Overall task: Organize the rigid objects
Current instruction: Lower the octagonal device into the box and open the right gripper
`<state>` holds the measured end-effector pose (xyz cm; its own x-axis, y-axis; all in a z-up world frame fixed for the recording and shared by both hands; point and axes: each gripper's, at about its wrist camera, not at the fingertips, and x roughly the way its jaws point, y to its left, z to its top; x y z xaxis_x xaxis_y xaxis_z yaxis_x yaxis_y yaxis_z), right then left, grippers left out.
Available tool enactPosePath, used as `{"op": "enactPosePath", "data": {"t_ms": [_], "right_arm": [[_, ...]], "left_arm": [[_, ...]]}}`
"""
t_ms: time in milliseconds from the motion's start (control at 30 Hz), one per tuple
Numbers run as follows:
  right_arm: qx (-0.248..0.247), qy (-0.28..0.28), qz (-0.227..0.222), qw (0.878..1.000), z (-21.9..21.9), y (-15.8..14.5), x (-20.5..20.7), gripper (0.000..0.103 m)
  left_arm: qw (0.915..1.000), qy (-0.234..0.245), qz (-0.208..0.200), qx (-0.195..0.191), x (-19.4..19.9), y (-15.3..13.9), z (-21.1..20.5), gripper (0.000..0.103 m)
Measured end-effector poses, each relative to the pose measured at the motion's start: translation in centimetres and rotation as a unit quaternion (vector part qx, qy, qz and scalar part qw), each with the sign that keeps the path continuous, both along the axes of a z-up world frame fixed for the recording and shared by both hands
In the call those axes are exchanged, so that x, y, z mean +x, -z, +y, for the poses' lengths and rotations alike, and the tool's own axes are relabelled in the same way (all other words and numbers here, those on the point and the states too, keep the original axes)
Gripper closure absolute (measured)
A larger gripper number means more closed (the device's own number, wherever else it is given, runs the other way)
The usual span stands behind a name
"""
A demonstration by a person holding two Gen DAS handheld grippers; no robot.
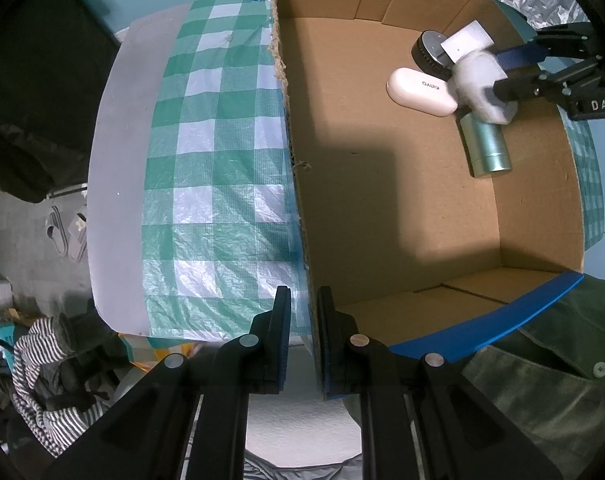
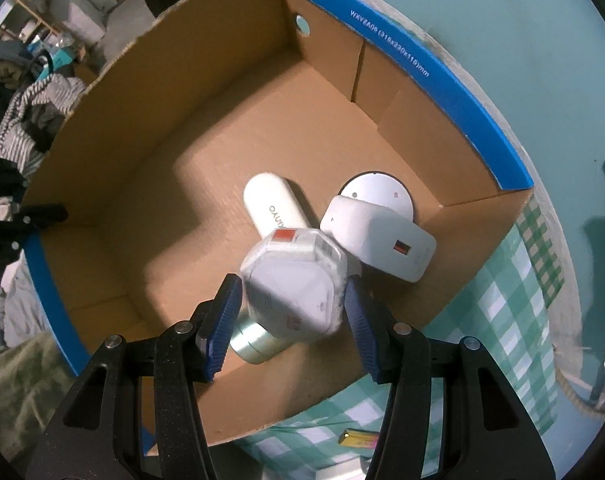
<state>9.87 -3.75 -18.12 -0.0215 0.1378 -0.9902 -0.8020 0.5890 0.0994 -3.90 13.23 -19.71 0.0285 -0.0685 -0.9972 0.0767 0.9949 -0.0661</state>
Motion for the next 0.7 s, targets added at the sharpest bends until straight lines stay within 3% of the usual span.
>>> {"op": "enactPosePath", "data": {"t_ms": [367, 700], "right_arm": [[0.043, 0.041, -0.003, 0.998, -2.3, -3.3, 1.2, 0.049], [0.049, 0.076, -0.013, 0.996, -6.5, -4.8, 1.3, 0.048]], "left_arm": [[1.0, 0.003, 0.002, 0.004, 0.0, 0.4, -0.3, 0.09], [1.0, 0.003, 0.002, 0.005, -0.1, 0.4, -0.3, 0.09]]}}
